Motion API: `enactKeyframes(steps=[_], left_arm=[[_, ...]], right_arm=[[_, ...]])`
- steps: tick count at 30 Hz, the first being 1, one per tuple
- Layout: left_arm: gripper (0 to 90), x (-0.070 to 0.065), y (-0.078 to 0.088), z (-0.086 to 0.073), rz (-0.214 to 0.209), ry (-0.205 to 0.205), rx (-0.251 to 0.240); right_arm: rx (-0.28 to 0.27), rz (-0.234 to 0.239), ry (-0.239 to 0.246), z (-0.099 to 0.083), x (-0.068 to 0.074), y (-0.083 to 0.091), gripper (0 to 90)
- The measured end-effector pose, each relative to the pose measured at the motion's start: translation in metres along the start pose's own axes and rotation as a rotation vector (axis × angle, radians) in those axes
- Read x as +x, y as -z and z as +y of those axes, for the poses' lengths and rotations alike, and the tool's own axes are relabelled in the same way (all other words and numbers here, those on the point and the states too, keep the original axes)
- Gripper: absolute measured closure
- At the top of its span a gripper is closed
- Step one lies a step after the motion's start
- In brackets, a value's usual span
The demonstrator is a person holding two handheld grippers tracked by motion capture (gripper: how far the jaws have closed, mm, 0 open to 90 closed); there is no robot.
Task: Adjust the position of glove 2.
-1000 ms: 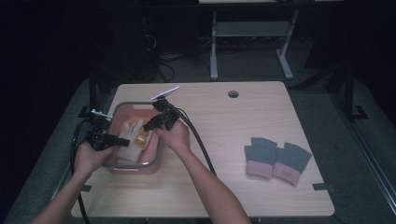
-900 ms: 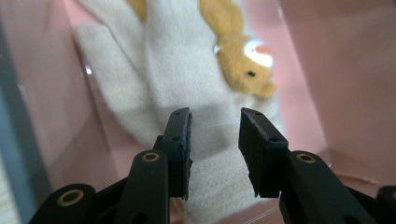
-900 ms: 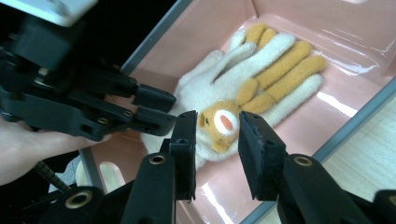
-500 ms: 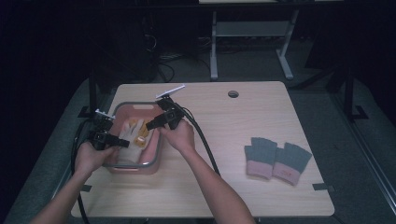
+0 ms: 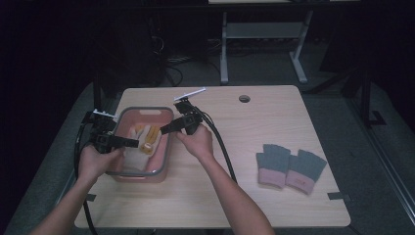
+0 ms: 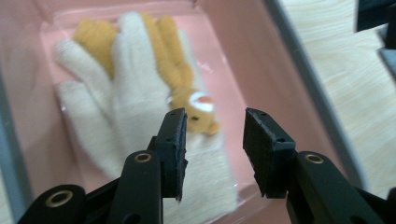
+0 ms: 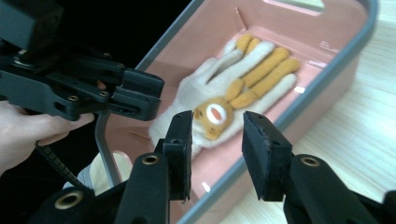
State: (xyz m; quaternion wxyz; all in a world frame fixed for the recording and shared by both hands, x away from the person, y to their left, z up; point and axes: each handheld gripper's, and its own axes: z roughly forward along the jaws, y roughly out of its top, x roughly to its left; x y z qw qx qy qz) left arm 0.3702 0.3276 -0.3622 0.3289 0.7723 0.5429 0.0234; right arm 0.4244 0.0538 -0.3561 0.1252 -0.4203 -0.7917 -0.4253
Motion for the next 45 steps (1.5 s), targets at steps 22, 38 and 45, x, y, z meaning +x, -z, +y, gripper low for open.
enactKeyframes(steps=[22, 38, 45], left_arm=[[52.1, -0.046, -0.001, 0.010, -0.131, -0.060, -0.094], [48.9, -0.091, -0.018, 0.018, -0.199, -0.130, -0.117], [47.0, -0.112, -0.033, 0.019, -0.226, -0.157, -0.115]], right_arm=[[-0.052, -0.032, -0.006, -0.021, -0.023, 0.056, 58.7], [-0.077, -0.070, -0.034, -0.051, -0.050, 0.099, 56.5], [-0.077, -0.083, -0.053, -0.065, -0.060, 0.113, 55.8]])
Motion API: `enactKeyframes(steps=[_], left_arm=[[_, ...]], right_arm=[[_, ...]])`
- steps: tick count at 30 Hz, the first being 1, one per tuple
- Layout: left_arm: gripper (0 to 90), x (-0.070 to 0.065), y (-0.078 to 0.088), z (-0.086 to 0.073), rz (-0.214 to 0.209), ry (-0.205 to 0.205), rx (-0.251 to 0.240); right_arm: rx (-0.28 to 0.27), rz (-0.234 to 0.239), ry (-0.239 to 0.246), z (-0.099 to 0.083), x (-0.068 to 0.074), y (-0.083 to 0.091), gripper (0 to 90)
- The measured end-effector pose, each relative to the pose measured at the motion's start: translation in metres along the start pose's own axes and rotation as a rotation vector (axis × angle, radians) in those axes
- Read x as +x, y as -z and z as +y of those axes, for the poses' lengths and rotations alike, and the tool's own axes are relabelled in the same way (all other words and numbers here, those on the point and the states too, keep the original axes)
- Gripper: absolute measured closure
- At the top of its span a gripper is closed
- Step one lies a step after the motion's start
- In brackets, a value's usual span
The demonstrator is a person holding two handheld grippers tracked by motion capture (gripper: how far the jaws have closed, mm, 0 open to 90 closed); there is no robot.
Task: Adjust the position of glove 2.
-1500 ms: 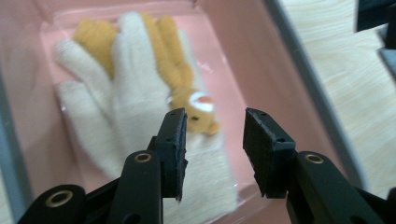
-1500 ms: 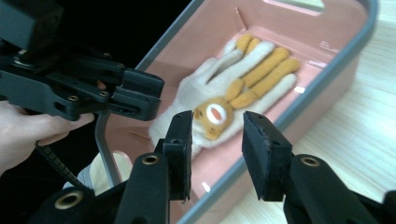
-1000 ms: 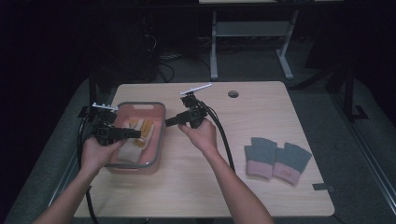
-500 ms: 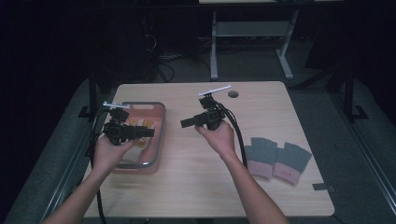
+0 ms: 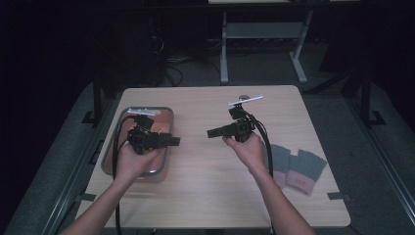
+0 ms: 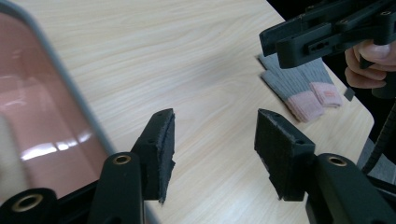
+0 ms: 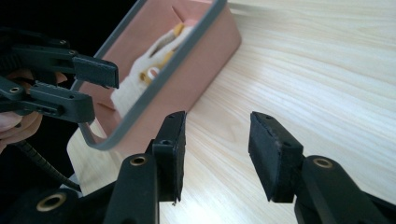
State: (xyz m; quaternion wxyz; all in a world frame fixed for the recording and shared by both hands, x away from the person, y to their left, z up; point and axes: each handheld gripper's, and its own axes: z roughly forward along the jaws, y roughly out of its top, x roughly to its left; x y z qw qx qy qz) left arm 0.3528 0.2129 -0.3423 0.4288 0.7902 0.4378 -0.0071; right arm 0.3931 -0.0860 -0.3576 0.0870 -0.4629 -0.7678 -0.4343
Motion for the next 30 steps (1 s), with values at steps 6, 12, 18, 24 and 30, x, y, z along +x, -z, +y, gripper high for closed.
enactKeyframes(steps=[6, 12, 18, 24, 30], left_arm=[[45.4, -0.014, -0.016, 0.001, -0.022, -0.014, -0.007], [43.9, -0.027, -0.032, 0.001, -0.042, -0.031, -0.003], [41.9, -0.039, -0.045, 0.000, -0.058, -0.045, 0.005], [40.7, -0.048, -0.058, -0.002, -0.067, -0.061, 0.014], [39.2, -0.058, -0.070, -0.004, -0.083, -0.071, 0.018]], right_arm=[[-0.004, -0.021, -0.021, -0.010, -0.012, 0.016, 55.0], [-0.021, -0.046, -0.029, -0.023, -0.026, 0.032, 53.8], [-0.029, -0.079, -0.045, -0.039, -0.039, 0.047, 53.0], [-0.037, -0.105, -0.062, -0.054, -0.049, 0.062, 51.8], [-0.051, -0.129, -0.073, -0.067, -0.058, 0.078, 50.7]])
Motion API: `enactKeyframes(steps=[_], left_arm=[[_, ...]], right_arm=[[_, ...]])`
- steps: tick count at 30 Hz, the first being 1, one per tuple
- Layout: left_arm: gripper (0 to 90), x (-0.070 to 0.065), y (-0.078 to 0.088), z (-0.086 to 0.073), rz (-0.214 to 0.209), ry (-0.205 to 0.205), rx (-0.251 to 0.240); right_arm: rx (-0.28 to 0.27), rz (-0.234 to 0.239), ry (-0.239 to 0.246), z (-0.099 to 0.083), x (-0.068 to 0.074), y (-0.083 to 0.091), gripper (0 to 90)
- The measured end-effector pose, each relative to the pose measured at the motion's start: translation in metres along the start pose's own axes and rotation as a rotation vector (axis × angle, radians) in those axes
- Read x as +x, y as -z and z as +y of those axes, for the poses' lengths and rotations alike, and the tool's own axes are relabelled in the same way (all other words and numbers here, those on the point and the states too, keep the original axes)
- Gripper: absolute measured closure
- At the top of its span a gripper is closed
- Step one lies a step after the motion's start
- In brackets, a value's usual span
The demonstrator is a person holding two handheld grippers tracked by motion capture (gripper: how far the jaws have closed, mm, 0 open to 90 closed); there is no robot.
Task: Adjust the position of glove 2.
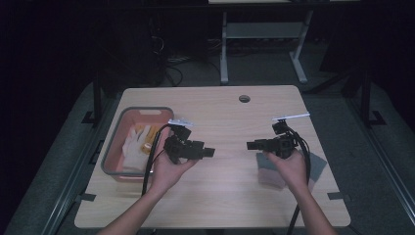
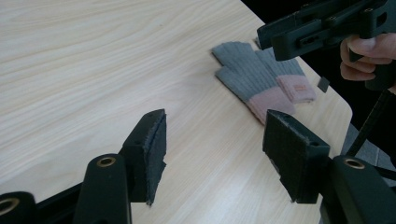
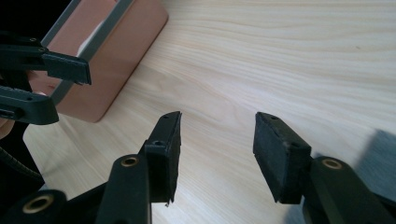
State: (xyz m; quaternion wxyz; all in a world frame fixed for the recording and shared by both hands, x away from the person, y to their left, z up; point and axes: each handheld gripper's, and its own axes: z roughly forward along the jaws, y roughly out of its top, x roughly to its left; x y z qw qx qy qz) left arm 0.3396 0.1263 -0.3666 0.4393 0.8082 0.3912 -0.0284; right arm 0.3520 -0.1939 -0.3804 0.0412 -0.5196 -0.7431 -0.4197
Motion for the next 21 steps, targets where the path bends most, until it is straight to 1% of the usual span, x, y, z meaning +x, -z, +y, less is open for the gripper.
enactKeyframes(steps=[2, 5, 12, 13, 15, 21], left_arm=[[38.7, -0.003, -0.004, 0.000, -0.002, -0.009, 0.001], [37.8, -0.008, -0.010, -0.001, -0.009, -0.021, 0.006], [35.4, -0.018, -0.023, -0.002, -0.039, -0.028, 0.004], [35.1, -0.019, -0.025, -0.003, -0.041, -0.031, 0.002], [32.8, -0.021, -0.029, -0.004, -0.049, -0.036, 0.008], [31.2, -0.024, -0.037, -0.005, -0.055, -0.040, 0.008]], right_arm=[[-0.004, -0.006, -0.005, -0.005, -0.004, 0.005, 50.0], [0.000, -0.033, -0.003, -0.012, -0.010, 0.013, 49.3], [-0.010, -0.092, -0.022, -0.031, -0.029, 0.031, 48.5], [-0.008, -0.103, -0.029, -0.034, -0.031, 0.034, 48.5], [-0.006, -0.136, -0.026, -0.041, -0.037, 0.039, 48.4], [-0.007, -0.209, -0.033, -0.059, -0.054, 0.048, 48.4]])
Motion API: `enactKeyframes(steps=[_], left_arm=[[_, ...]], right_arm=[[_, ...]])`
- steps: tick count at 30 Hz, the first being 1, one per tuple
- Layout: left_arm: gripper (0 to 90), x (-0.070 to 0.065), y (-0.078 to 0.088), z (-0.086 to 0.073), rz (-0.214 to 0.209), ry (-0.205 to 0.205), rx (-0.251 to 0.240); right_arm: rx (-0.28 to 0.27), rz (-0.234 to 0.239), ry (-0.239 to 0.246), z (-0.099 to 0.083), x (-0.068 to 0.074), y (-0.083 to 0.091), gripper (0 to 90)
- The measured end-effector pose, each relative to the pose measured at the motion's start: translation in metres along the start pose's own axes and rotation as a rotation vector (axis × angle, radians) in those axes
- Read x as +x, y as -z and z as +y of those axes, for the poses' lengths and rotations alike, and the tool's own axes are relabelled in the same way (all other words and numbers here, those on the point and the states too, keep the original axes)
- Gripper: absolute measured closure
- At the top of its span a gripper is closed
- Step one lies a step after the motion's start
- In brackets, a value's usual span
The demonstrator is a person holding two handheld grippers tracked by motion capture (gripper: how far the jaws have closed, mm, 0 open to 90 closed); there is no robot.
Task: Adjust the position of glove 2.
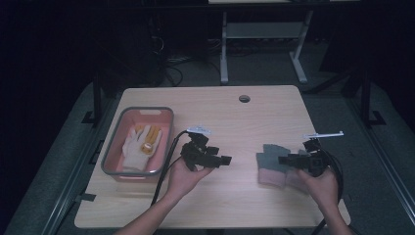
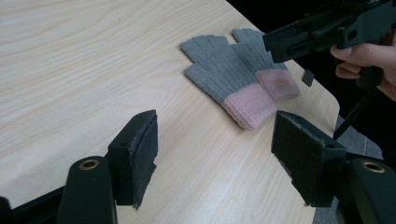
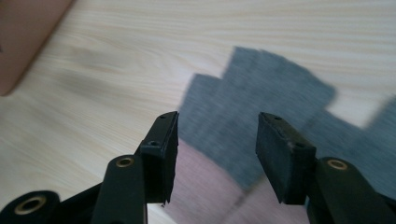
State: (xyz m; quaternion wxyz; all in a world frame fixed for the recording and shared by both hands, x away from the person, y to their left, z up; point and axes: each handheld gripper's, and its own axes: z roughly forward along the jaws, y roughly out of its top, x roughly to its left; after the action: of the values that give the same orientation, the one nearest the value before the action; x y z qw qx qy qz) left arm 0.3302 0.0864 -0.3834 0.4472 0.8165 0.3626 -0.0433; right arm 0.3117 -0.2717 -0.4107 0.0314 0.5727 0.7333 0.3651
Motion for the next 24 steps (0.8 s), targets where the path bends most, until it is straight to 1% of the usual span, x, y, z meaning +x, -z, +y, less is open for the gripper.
enactKeyframes(steps=[1, 2, 4, 6, 8, 9, 10, 12, 14, 17, 19, 22, 23, 24], left_arm=[[31.0, -0.001, -0.001, 0.000, -0.001, 0.000, -0.001], [31.0, -0.002, -0.003, -0.001, -0.004, -0.003, 0.002], [30.7, -0.003, -0.005, -0.001, -0.002, -0.010, 0.005], [30.4, -0.005, -0.006, -0.002, -0.006, -0.012, 0.010], [30.3, -0.005, -0.008, -0.003, -0.009, -0.014, 0.014], [30.3, -0.006, -0.009, -0.003, -0.009, -0.014, 0.015], [30.3, -0.006, -0.009, -0.004, -0.010, -0.016, 0.018], [30.2, -0.007, -0.010, -0.004, -0.010, -0.017, 0.024], [30.3, -0.007, -0.011, -0.004, -0.012, -0.020, 0.025], [30.3, -0.007, -0.012, -0.004, -0.015, -0.018, 0.028], [30.3, -0.007, -0.014, -0.005, -0.017, -0.016, 0.031], [30.3, -0.007, -0.017, -0.006, -0.018, -0.015, 0.035], [30.3, -0.007, -0.018, -0.007, -0.019, -0.010, 0.035], [30.3, -0.007, -0.018, -0.007, -0.017, -0.015, 0.038]], right_arm=[[0.004, -0.020, -0.008, -0.005, -0.005, 0.001, 48.4], [0.004, -0.020, -0.008, -0.005, -0.005, 0.001, 48.4], [0.007, -0.043, -0.009, -0.009, -0.009, 0.003, 48.4], [0.004, -0.068, 0.002, -0.013, -0.013, 0.003, 48.4], [0.015, -0.096, -0.001, -0.016, -0.016, 0.004, 48.6], [0.014, -0.109, 0.009, -0.018, -0.018, 0.004, 48.8], [0.015, -0.118, 0.000, -0.020, -0.019, 0.004, 49.0], [0.015, -0.138, 0.008, -0.023, -0.022, 0.004, 49.8], [0.021, -0.150, 0.000, -0.026, -0.027, 0.003, 50.6], [0.038, -0.185, -0.006, -0.030, -0.031, 0.002, 50.8], [0.047, -0.213, 0.007, -0.033, -0.034, 0.001, 50.7], [0.075, -0.269, 0.049, -0.036, -0.036, -0.002, 50.0], [0.079, -0.277, 0.059, -0.036, -0.035, -0.002, 50.1], [0.079, -0.281, 0.068, -0.037, -0.035, -0.003, 50.5]])
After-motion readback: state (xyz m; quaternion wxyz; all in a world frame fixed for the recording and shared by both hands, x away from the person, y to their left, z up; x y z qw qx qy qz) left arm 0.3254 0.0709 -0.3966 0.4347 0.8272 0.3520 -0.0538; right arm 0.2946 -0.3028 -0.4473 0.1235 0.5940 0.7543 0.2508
